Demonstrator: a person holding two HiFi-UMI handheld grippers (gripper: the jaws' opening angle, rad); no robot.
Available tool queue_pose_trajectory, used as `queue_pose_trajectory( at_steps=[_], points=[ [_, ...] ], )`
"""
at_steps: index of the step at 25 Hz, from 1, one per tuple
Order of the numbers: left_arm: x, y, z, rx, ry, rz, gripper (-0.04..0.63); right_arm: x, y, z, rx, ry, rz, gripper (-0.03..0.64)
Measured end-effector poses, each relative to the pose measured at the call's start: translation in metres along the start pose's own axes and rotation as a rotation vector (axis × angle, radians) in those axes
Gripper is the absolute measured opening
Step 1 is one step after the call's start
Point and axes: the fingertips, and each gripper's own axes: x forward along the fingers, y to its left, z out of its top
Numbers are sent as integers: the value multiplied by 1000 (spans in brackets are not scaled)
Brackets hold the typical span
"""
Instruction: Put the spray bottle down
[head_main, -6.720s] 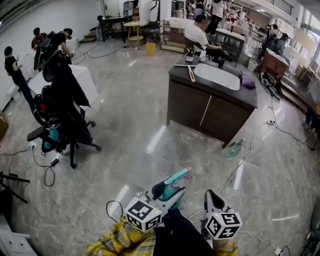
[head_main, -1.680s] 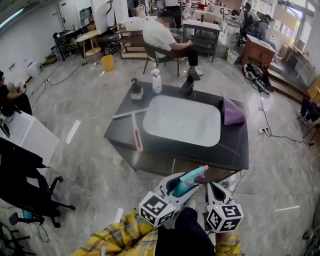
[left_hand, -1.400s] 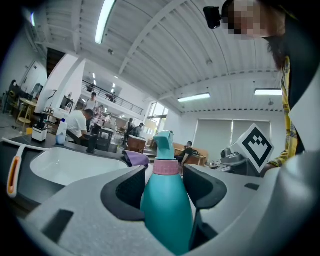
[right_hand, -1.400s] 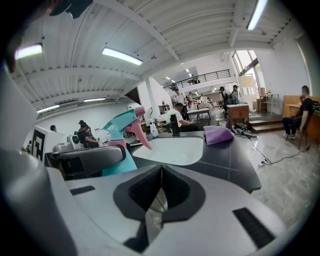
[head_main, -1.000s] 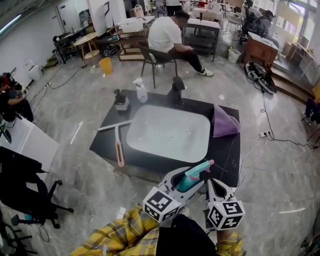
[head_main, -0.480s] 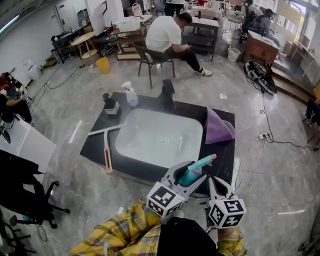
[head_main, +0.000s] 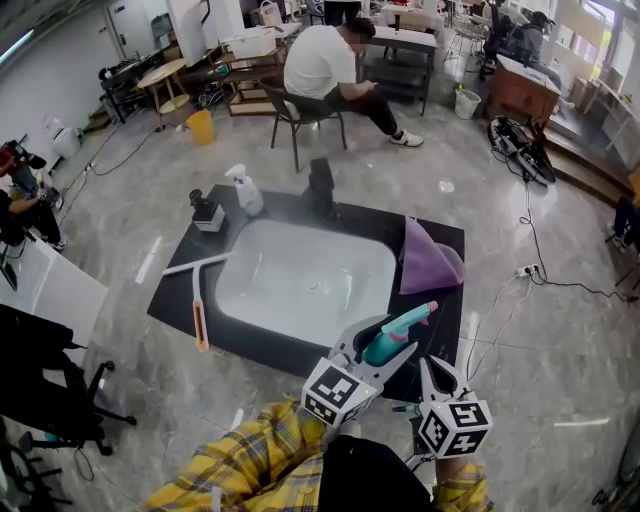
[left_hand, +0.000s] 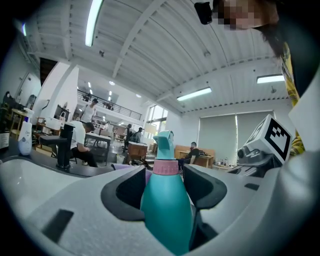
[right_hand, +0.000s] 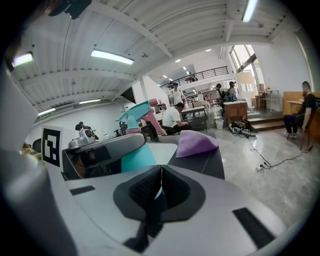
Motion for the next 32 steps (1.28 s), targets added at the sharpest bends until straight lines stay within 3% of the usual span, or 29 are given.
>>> queue_pose_trajectory(
  at_steps=[11, 23, 32],
  points=[
    [42, 5, -6, 33, -31, -17, 229, -3, -29, -11, 22, 26, -40, 6],
    [69, 12, -7, 98, -118, 28, 229, -1, -38, -17, 27, 45, -39, 6],
    [71, 13, -14, 121, -111, 25, 230, 0, -36, -18, 25, 51, -38, 6]
  ],
)
